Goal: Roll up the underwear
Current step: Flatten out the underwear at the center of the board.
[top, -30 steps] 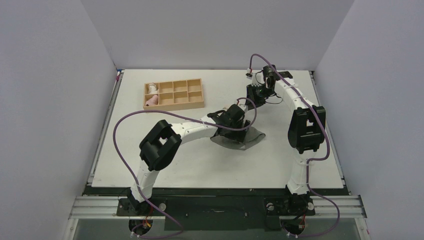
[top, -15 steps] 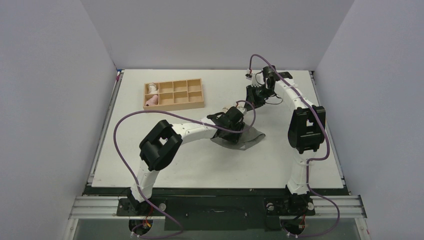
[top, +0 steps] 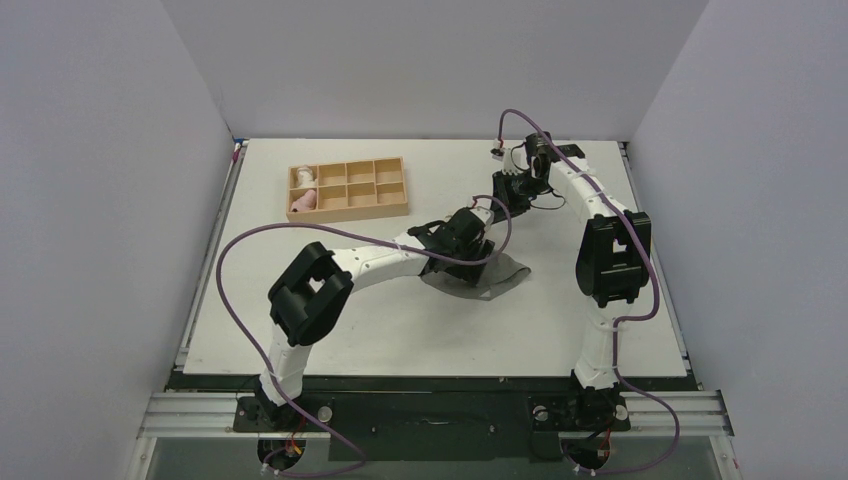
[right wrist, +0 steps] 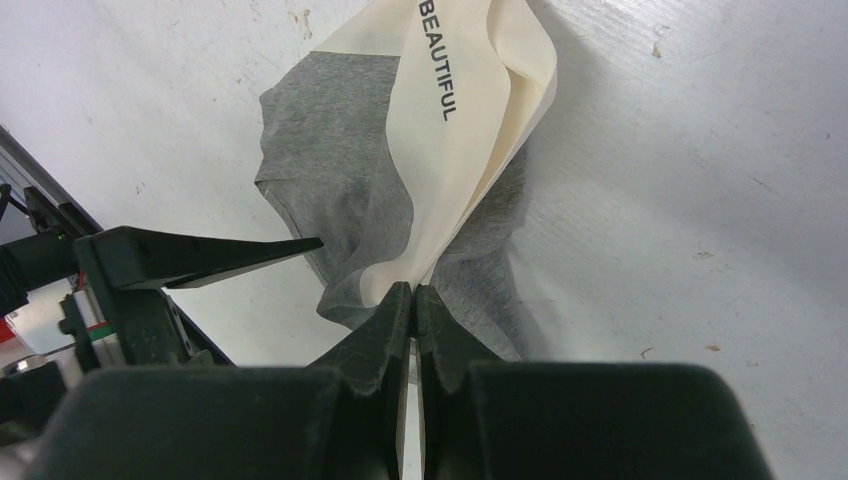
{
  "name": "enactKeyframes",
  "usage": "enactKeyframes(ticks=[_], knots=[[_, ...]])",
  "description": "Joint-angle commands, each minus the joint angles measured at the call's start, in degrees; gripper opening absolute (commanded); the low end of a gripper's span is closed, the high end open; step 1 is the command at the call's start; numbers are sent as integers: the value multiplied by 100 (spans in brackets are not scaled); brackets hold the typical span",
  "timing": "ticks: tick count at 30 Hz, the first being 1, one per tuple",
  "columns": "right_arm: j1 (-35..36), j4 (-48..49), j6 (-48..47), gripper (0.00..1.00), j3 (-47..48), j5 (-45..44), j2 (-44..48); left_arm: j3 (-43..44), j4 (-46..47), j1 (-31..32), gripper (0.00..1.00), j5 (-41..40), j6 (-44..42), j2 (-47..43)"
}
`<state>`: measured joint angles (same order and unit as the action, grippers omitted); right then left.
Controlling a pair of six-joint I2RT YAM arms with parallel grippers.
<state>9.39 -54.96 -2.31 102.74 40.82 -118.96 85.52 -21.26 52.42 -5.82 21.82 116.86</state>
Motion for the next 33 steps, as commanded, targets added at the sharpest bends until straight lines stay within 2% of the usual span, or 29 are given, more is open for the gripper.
enactKeyframes(ticks=[1, 4, 21, 33], knots=[[-33, 104, -81, 0, -25, 145, -78, 18, 149, 9, 65, -262, -272, -466], [-34, 101, -85, 0, -20, 146, -100, -26, 188, 18, 57, -151, -245, -492], [-33, 101, -103, 0, -65, 213, -157, -64, 144, 77, 43, 116, -42, -297], [-122, 67, -45, 0, 201, 214, -117, -190, 196, 84, 40, 82, -22, -264]])
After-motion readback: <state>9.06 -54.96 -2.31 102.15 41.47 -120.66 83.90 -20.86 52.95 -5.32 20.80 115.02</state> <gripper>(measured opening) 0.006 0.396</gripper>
